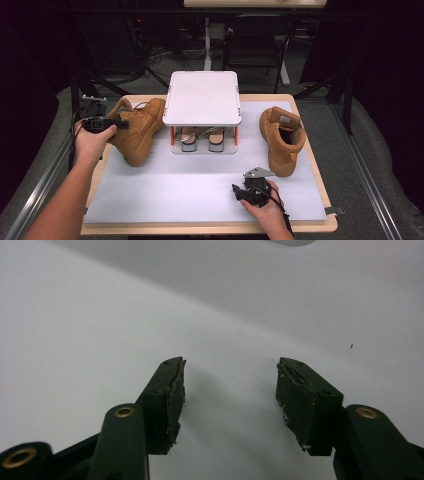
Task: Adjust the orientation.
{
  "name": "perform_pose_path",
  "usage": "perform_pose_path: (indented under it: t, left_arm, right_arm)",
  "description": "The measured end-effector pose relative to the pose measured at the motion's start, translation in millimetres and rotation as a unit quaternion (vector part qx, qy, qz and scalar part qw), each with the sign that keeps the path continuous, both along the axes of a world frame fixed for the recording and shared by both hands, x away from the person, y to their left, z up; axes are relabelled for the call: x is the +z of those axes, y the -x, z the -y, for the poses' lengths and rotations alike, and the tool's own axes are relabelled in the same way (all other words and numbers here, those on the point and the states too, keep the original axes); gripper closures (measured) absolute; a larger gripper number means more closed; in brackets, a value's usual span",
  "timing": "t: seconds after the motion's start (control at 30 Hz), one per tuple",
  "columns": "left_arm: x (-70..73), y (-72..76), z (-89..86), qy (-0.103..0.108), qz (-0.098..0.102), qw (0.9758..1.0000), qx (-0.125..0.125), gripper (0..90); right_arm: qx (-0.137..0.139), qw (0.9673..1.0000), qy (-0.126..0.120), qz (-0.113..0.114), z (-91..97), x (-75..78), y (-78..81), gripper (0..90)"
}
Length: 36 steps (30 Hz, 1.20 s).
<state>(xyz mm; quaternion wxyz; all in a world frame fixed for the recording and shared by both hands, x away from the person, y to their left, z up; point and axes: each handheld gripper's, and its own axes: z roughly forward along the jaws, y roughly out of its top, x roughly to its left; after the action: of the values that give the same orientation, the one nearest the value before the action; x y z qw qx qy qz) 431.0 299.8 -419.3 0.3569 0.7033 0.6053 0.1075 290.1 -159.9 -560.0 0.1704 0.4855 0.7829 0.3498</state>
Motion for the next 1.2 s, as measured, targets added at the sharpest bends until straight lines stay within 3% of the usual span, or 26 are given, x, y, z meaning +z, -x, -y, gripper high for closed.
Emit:
perform_pose_path:
  t: [0.23, 0.47, 0.63, 0.93, 1.07, 1.2]
  left_arm:
    - [9.2, 9.8, 0.0, -0.013, -0.003, 0.9999, -0.001, 81.3]
    - [8.7, 26.8, 2.9, -0.024, -0.014, 0.9996, -0.011, 81.2]
    - [8.1, 37.3, 13.8, -0.043, -0.022, 0.9985, -0.025, 81.1]
    - [5.0, 49.9, 37.0, -0.057, -0.037, 0.9962, -0.054, 80.7]
    - [1.8, 47.1, 44.8, -0.050, -0.037, 0.9963, -0.059, 80.5]
    - [0.2, 40.2, 48.1, -0.028, -0.041, 0.9967, -0.064, 80.2]
  right_arm:
    - [-0.001, 1.0000, -0.001, 0.001, 0.0, 0.0, 0.4, 44.7]
    - [-0.003, 1.0000, -0.001, 0.000, -0.5, 0.3, 0.7, 44.6]
    - [-0.002, 1.0000, -0.001, 0.000, -1.5, 0.9, 1.5, 44.6]
    - [0.000, 1.0000, -0.001, 0.000, -2.0, 1.7, 2.0, 44.6]
    - [0.000, 1.0000, -0.002, 0.001, -1.9, 2.0, 2.3, 44.6]
    - [-0.001, 1.0000, -0.002, 0.001, -1.5, 1.9, 2.0, 44.6]
